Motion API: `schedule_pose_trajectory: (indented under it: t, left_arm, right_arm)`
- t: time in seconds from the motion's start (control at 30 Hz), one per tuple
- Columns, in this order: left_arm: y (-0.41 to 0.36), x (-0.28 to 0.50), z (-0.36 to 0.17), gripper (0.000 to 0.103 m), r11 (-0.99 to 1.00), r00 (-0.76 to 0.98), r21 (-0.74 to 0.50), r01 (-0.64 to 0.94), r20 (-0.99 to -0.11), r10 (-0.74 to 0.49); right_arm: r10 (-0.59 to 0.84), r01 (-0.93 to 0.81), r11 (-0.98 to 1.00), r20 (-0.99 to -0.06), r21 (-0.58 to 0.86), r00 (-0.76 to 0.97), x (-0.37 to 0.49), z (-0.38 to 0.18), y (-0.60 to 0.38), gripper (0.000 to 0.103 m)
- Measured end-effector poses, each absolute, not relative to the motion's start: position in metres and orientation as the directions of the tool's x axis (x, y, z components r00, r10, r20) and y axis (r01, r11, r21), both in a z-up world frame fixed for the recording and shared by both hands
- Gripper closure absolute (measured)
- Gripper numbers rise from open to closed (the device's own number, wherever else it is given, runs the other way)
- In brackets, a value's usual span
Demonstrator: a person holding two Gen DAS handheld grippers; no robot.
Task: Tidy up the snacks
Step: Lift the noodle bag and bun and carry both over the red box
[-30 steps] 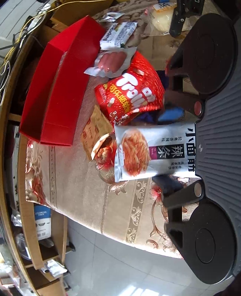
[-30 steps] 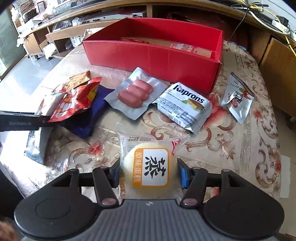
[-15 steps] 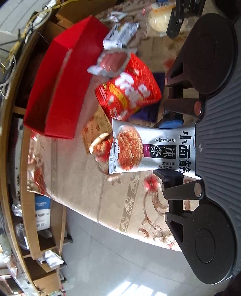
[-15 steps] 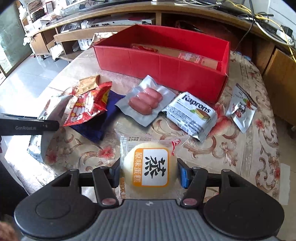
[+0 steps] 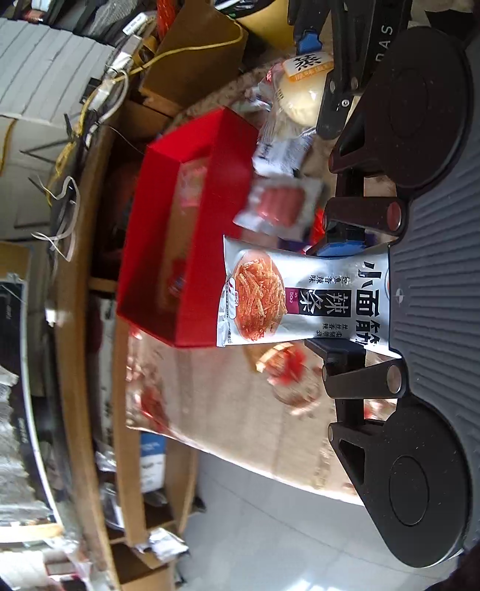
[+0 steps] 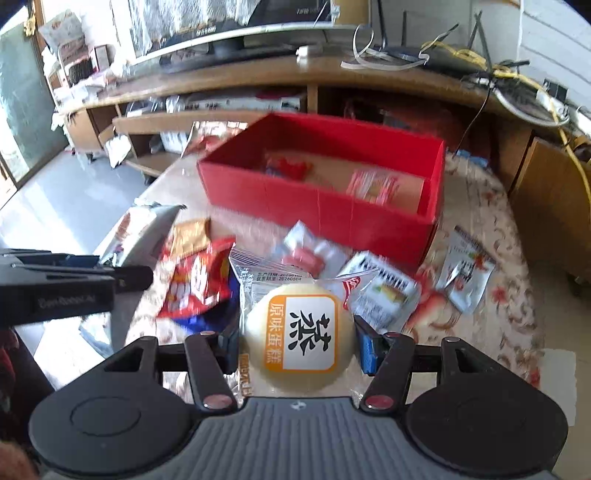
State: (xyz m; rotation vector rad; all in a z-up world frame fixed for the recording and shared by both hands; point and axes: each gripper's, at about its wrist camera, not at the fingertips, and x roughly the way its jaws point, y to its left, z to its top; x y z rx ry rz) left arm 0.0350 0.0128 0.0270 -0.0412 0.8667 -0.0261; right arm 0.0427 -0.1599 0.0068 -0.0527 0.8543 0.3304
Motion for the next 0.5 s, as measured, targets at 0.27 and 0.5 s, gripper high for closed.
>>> schedule_pose_trajectory:
  t: [0.27,0.5]
  left_arm:
    - [-0.002,0.071,0.053,0.053,0.997,0.699,-0.070,0.021,-0.712,-0.064]
    - [-0.020,0.121,0.056,0.053,0.994,0.727,-0.091,0.063,-0.679,-0.108]
  right_arm:
    - [0.276,-0.290,0.952,-0.678,0.097,0.681,0.061,0.045,-0.160,0.040]
    - [0.230,-0.229,0.969,-0.658,0.088,0.717,0.105,0.051,-0.165,0.040]
